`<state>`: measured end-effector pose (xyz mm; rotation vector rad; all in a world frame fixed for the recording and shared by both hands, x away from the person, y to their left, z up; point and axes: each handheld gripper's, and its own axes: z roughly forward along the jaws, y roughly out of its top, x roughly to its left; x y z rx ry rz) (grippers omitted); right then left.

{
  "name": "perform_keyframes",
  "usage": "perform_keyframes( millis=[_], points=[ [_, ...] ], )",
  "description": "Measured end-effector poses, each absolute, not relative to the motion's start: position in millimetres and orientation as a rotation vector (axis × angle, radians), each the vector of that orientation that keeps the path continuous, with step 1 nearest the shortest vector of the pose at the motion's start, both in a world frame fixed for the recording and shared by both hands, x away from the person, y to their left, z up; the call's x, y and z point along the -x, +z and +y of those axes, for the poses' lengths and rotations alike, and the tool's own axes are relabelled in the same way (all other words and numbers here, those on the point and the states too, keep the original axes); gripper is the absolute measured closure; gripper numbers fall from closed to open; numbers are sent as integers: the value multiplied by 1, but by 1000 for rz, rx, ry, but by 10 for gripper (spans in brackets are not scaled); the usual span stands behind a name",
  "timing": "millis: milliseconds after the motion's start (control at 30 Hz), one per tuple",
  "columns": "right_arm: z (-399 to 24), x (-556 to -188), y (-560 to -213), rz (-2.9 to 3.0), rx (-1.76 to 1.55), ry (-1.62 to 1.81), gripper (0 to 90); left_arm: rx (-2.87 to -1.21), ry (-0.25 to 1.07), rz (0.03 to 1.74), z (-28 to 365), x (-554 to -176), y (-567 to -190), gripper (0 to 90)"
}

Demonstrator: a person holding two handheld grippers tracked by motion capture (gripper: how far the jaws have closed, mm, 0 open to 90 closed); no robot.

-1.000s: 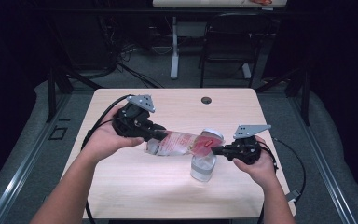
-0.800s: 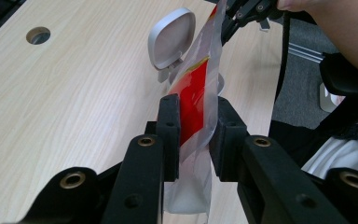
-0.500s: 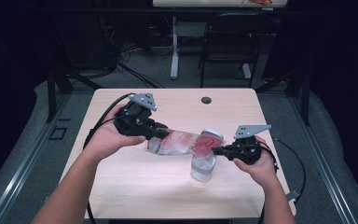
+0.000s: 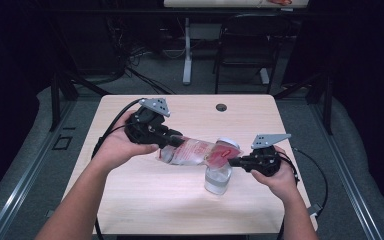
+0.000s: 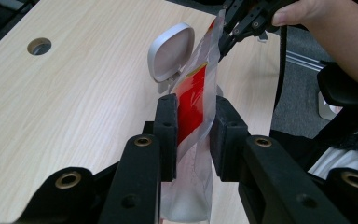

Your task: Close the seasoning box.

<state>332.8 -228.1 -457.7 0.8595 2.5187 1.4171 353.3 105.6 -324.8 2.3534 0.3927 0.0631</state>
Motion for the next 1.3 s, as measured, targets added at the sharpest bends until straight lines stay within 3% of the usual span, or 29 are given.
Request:
perform_keyframes(
  millis=[1300],
  points=[
    [-230,-333,-459,2522,-884,1394,900,-2376,75,374,94,-355,-318,779]
  ],
)
